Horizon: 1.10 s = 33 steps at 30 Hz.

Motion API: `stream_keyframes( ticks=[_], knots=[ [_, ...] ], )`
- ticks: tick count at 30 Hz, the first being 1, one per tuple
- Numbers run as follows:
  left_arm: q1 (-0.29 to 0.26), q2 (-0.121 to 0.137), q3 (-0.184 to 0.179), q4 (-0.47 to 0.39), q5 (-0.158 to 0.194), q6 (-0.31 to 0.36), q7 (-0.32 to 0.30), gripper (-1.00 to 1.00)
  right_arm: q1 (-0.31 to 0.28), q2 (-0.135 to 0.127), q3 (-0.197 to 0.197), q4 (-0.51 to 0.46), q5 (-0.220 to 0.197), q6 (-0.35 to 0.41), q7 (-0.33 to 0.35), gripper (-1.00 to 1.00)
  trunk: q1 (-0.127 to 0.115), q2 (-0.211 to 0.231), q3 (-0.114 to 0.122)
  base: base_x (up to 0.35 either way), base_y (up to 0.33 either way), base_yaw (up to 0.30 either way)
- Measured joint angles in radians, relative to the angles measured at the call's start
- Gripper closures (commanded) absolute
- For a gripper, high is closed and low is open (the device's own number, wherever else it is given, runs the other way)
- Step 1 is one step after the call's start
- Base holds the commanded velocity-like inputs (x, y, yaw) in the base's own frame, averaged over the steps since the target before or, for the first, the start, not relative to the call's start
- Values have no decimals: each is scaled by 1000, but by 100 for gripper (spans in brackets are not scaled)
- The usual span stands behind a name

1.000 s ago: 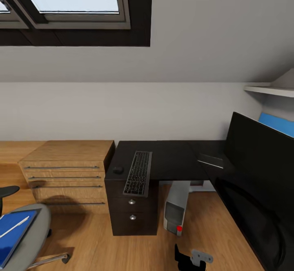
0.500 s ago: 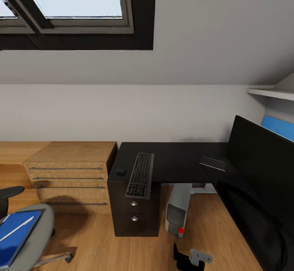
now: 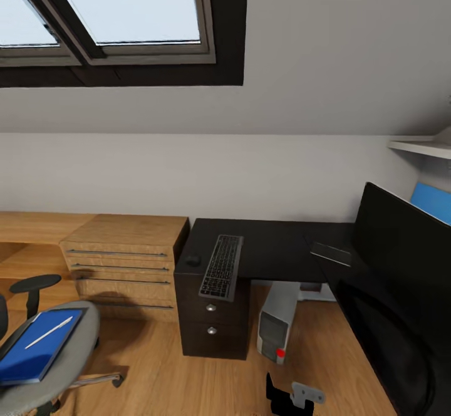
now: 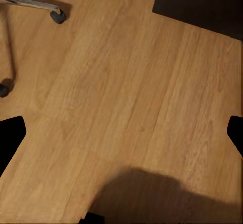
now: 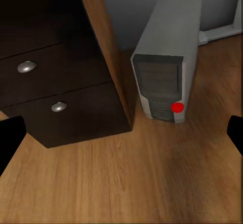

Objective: In the bedroom, organize the workspace by keeping the computer under the desk, ensuring the monitor is on the desk, placing the keyboard on the desk next to the monitor, placing the mouse on the desk next to the keyboard, moving the folder from the swivel chair onto the desk next to the mouse, stacking the notebook on top of the folder with the pen on top of the notebook, and positioning the swivel chair next to the desk.

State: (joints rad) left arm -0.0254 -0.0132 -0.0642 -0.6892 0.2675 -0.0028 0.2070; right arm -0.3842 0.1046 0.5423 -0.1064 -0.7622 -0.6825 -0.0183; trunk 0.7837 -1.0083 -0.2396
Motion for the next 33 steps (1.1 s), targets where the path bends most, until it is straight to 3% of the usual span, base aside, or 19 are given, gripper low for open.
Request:
stream_keyframes(
  ticks=[14, 18, 19, 24, 25, 28, 29, 31, 32, 33],
  knots=[
    [0, 0, -1, 1, 1, 1, -1, -100, 0, 0, 0, -1, 0, 1, 0, -100, -54, 98, 44, -16, -18, 3],
    [1, 3, 0, -81, 2, 10, -3, -100, -2, -4, -2, -34, 5, 3, -5, -100, -69, 126, 57, 0, 0, 0],
    [1, 3, -1, -172, 3, 47, -3, -100, -5, -12, -4, -87, 4, 8, -25, -100, -73, 133, 60, 0, 0, 0],
    [1, 5, 0, -372, 1, 236, -3, -100, -8, -54, -8, -234, -1, 25, -119, -100, -92, 168, 76, 0, 0, 0],
    [-1, 6, 1, -440, 2, 331, -3, -100, -10, -76, -8, -302, 2, 55, -175, -100, -96, 175, 79, 0, 0, 0],
    [-18, 4, 3, -526, 7, 466, -2, -100, -21, -110, -8, -422, 5, 143, -267, -100, -108, 196, 88, 0, 0, 0],
    [-59, -5, 5, -577, 16, 550, -1, -100, -46, -138, -9, -531, 9, 271, -351, -100, -112, 203, 92, 0, 0, 0],
    [-101, -13, 6, -603, 26, 587, -1, -100, -78, -154, -9, -594, 10, 375, -402, -100, -119, 217, 98, 0, 0, 0],
    [-138, -22, 8, -615, 41, 609, -1, -100, -112, -164, -9, -632, 11, 479, -440, -100, -123, 225, 101, 0, 0, 0],
    [-158, -26, 9, -619, 51, 618, -1, -100, -135, -167, -9, -646, 10, 533, -457, -100, -127, 231, 104, 0, 0, 0]
  ],
)
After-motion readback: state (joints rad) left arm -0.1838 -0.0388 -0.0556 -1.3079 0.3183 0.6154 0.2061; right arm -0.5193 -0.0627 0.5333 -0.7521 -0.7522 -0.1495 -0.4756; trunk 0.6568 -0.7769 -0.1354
